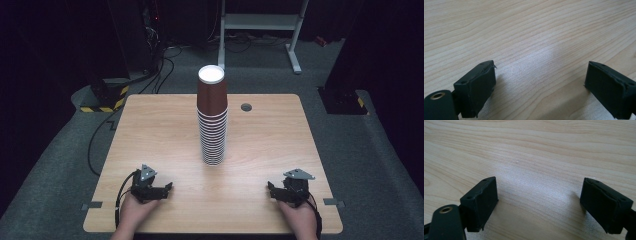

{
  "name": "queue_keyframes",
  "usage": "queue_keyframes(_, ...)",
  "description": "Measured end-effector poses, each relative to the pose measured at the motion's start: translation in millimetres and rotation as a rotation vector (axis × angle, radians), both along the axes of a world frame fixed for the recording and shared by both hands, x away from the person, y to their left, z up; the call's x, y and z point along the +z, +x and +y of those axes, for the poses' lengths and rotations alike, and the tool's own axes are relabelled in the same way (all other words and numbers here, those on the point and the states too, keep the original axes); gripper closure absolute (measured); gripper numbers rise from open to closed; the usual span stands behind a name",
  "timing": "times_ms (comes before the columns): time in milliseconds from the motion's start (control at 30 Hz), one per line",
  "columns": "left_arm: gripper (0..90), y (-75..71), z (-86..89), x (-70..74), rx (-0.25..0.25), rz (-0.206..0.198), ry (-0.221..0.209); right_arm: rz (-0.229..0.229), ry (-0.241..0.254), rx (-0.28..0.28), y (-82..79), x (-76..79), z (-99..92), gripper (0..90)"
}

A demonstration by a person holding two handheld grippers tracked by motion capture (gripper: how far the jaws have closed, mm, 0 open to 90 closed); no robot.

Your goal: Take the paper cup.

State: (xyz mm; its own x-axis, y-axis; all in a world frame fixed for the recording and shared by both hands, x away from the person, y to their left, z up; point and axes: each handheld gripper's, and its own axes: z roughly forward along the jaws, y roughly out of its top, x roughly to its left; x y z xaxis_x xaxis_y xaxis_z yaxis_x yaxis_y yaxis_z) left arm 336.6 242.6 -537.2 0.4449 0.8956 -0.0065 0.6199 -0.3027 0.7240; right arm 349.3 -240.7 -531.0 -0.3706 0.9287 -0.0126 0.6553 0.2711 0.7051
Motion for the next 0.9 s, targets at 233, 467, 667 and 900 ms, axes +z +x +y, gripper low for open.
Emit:
queue_keyframes(233, 10.1, -0.4, 0.8, 0.0, -0.005, 0.000, -0.001, -0.004, -0.001, 0.004, 0.0, 0.1, -0.8, 15.1)
queue_keyframes(467, 10.7, -1.3, 1.3, 0.1, -0.003, 0.000, -0.002, -0.004, -0.001, 0.002, 0.5, 0.1, -0.8, 15.2)
queue_keyframes(667, 11.3, -3.5, 2.4, 0.2, -0.007, -0.005, 0.002, -0.003, -0.002, 0.003, 0.6, 0.1, -0.9, 15.2)
queue_keyframes(900, 11.5, -2.8, 3.1, 2.7, -0.006, -0.011, 0.027, -0.003, -0.001, 0.006, 0.7, 0.2, -1.2, 15.4)
